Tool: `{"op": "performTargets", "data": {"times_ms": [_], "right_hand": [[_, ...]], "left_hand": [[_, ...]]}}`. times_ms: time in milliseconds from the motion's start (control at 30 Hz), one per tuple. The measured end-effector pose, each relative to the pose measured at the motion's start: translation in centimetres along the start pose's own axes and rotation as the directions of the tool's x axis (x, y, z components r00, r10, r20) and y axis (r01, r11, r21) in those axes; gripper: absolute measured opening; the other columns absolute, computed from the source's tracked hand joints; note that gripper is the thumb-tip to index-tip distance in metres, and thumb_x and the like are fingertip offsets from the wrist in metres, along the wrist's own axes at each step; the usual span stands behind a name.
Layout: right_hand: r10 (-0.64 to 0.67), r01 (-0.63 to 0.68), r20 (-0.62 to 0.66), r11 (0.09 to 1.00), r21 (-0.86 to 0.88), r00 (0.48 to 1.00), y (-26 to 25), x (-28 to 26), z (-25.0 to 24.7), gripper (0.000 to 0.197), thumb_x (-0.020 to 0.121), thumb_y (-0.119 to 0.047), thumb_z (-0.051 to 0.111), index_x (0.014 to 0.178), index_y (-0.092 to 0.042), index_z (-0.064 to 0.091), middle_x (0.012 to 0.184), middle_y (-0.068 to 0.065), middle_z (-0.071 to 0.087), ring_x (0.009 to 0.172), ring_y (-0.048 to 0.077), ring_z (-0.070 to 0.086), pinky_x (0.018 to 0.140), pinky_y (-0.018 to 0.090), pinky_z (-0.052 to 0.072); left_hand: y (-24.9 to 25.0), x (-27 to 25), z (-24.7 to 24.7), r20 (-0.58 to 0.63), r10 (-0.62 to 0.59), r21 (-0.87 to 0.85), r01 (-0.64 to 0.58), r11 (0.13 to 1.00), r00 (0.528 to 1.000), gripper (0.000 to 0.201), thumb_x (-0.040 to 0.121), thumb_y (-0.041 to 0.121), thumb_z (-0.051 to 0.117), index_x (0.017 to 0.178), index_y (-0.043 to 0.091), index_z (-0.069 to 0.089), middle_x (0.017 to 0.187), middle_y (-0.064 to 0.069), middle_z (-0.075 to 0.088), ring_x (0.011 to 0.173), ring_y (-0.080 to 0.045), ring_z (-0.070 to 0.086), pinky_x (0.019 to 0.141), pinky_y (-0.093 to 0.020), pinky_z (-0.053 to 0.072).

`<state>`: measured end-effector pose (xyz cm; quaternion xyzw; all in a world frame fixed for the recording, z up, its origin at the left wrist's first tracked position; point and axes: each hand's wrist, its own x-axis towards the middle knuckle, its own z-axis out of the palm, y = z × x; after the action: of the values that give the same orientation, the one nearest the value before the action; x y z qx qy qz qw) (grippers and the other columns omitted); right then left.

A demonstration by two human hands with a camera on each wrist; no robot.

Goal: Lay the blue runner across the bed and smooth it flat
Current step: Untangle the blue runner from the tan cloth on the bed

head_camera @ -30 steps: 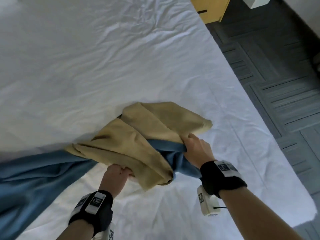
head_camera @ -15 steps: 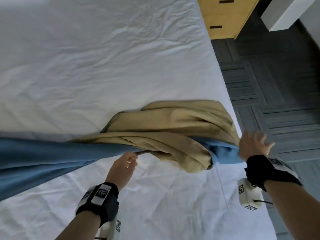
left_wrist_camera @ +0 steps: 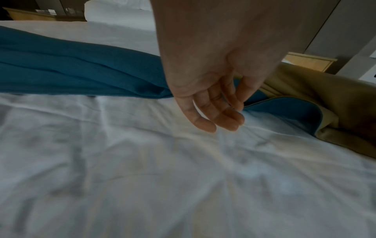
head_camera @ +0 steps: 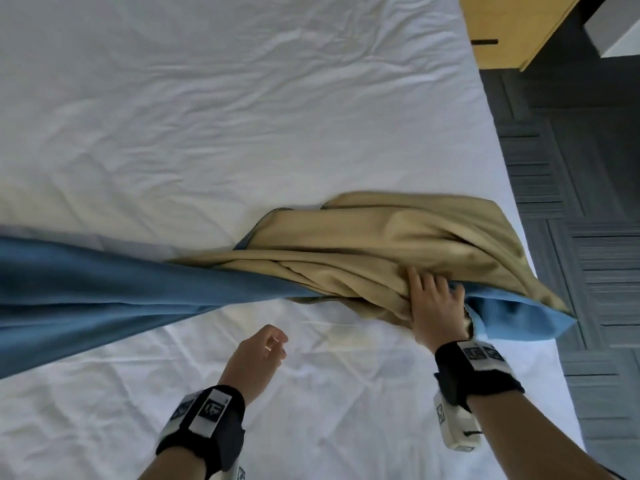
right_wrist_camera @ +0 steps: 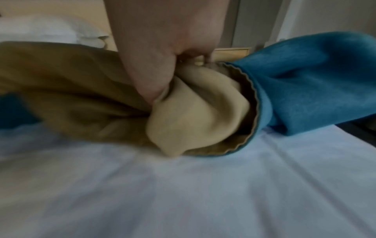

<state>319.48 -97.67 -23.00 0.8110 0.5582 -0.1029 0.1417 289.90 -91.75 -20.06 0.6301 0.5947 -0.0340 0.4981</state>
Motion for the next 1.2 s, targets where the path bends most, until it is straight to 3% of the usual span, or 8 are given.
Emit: {"op": "performTargets", "data": {"times_ms": [133, 333, 400, 533, 667, 800, 900, 1200], "right_hand": [[-0.137, 0.147, -0.193, 0.988, 0.038, 0.972, 2.8, 1.3, -3.2, 0.046, 0.056, -0.005, 0.078, 0.1, -0.011, 0.067, 0.078, 0.014, 0.063, 0.068, 0.035, 0.063, 0.068, 0.044, 0.048], [-0.004, 0.049, -0.392, 0.993, 0.106, 0.92, 10.0, 2.9, -7.9, 0.043, 0.075, -0.015, 0.054, 0.117, -0.012, 0.057, 0.109, 0.019, 0.056, 0.105, 0.038, 0.05, 0.1, 0.058, 0.032], [0.204, -0.171, -0.186, 0.968, 0.183, 0.961, 11.8, 2.5, -7.3, 0.056, 0.078, -0.006, 0.055, 0.132, -0.014, 0.044, 0.132, 0.019, 0.044, 0.124, 0.039, 0.036, 0.106, 0.06, 0.025], [0.405, -0.51, 0.325, 0.77, 0.382, 0.855, 12.6, 0.9, -4.7, 0.091, 0.077, -0.026, 0.069, 0.147, -0.015, 0.012, 0.153, 0.015, 0.016, 0.14, 0.04, 0.014, 0.107, 0.066, 0.021], [0.455, -0.471, 0.172, 0.705, 0.531, 0.874, 12.4, -1.7, -1.5, 0.099, 0.069, -0.03, 0.077, 0.145, -0.012, 0.015, 0.15, 0.014, 0.022, 0.137, 0.038, 0.022, 0.102, 0.063, 0.032], [0.64, -0.649, 0.353, 0.308, 0.696, 0.682, 12.4, -3.2, 1.3, 0.074, 0.071, -0.037, 0.07, 0.126, 0.001, 0.039, 0.123, 0.023, 0.048, 0.111, 0.039, 0.052, 0.091, 0.048, 0.043], [0.269, -0.776, 0.768, -0.099, 0.623, 0.582, 10.4, -3.5, 2.1, 0.04, 0.092, -0.04, 0.042, 0.103, -0.003, 0.051, 0.092, 0.015, 0.062, 0.071, 0.027, 0.062, 0.064, 0.032, 0.046], [0.065, -0.589, 0.652, -0.368, 0.719, 0.755, 5.3, -0.9, 3.0, 0.024, 0.084, -0.011, 0.066, 0.096, -0.026, 0.053, 0.11, 0.006, 0.062, 0.094, 0.021, 0.06, 0.07, 0.032, 0.051]], "left_hand": [[0.0, -0.4, 0.6, 0.0, -0.039, -0.004, 0.039, 0.999, 0.999, 0.016, 0.092, 0.015, 0.042, 0.09, 0.021, 0.057, 0.078, 0.004, 0.067, 0.074, -0.012, 0.066, 0.072, -0.028, 0.05], [1.9, -0.2, 0.5, -0.035, -0.034, 0.009, 0.035, 0.999, 0.999, 0.017, 0.091, 0.011, 0.043, 0.087, 0.019, 0.058, 0.077, 0.0, 0.068, 0.073, -0.015, 0.066, 0.074, -0.032, 0.051], [2.7, 0.0, 0.7, -0.057, -0.03, 0.007, 0.031, 1.0, 0.998, 0.018, 0.09, 0.01, 0.042, 0.086, 0.019, 0.058, 0.077, -0.001, 0.068, 0.073, -0.016, 0.066, 0.073, -0.032, 0.051], [4.7, 0.3, 2.4, -0.036, -0.018, 0.025, 0.019, 1.0, 0.999, 0.016, 0.09, 0.013, 0.043, 0.088, 0.019, 0.058, 0.08, 0.0, 0.068, 0.079, -0.019, 0.065, 0.077, -0.036, 0.053], [6.7, 1.0, 5.3, 0.02, 0.02, 0.09, -0.021, 0.996, 1.0, 0.012, 0.09, 0.019, 0.048, 0.094, 0.02, 0.059, 0.092, 0.0, 0.068, 0.088, -0.02, 0.064, 0.084, -0.039, 0.053], [8.9, 2.5, 8.4, 0.032, 0.133, 0.209, -0.137, 0.968, 0.991, 0.029, 0.089, 0.03, 0.055, 0.117, 0.026, 0.05, 0.094, 0.01, 0.06, 0.082, -0.012, 0.058, 0.081, -0.032, 0.05], [10.5, 4.0, 10.2, 0.085, 0.155, 0.393, -0.176, 0.903, 0.984, 0.049, 0.087, 0.039, 0.056, 0.132, 0.03, 0.037, 0.096, 0.011, 0.059, 0.086, -0.012, 0.059, 0.077, -0.027, 0.046], [11.9, 7.0, 11.3, 0.082, 0.207, 0.618, -0.213, 0.757, 0.975, 0.013, 0.089, 0.025, 0.05, 0.093, 0.029, 0.062, 0.096, 0.008, 0.069, 0.087, -0.017, 0.065, 0.07, -0.027, 0.046]]}}
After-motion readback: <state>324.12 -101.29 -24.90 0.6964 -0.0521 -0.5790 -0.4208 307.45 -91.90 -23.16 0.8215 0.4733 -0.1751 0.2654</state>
